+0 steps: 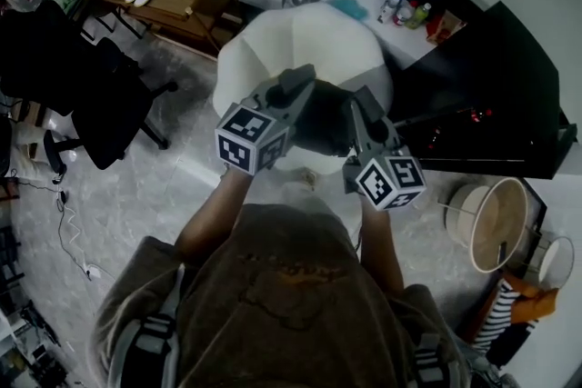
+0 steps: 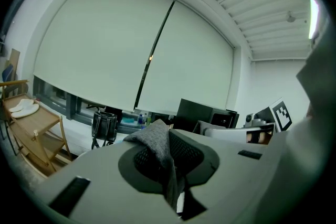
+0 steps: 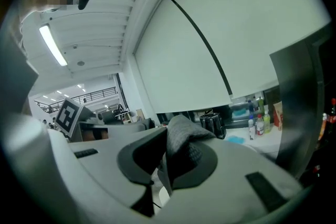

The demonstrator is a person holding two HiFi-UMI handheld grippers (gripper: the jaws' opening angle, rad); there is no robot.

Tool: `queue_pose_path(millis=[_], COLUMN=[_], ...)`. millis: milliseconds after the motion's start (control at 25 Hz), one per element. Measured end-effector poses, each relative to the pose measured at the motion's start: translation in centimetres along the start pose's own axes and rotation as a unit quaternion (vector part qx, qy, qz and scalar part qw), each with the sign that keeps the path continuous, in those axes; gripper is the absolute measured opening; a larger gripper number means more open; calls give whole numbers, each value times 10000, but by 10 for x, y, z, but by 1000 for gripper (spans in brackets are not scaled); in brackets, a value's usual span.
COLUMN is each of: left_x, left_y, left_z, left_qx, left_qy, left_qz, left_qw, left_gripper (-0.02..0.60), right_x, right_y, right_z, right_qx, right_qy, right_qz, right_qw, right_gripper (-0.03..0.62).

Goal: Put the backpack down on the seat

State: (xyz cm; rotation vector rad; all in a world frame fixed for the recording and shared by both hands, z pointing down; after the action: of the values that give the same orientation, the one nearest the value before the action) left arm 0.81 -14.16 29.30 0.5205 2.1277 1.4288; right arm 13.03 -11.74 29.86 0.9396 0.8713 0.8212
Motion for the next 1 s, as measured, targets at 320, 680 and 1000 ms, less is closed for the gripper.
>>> queue_pose_path(millis=[320,680,1000], left_x=[-25,-38,-54], left_y=[-5,-10,-11], left_z=[-19,-38,-61], left_qx=[85,91,11], left_qy=[-188,50,308], left_qz=[10,-135,-353], left_qw=[9998,9999,9989], left_gripper=[34,34,34], right_x=[-29,-50,-73], right_y=[-10,-16,-10], right_z=[22,28,39], right_qx=[80,58,-132], right_qy=[-222,-21,254], right_qz=[-186,-174,-104], right_qw=[9995,9998,9995], right_gripper=[31,31,31])
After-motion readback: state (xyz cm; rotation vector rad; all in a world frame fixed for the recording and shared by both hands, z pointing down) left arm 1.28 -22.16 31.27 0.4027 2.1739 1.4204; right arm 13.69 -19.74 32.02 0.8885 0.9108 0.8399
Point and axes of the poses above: the fingertips, and each gripper's own axes: x backward along the fingers, z to its right, y out of its underside, the point moved 3 cm from there along x, backward along the fingers, and after that the axes turned 12 degrees about y, right-handed, at the moved point
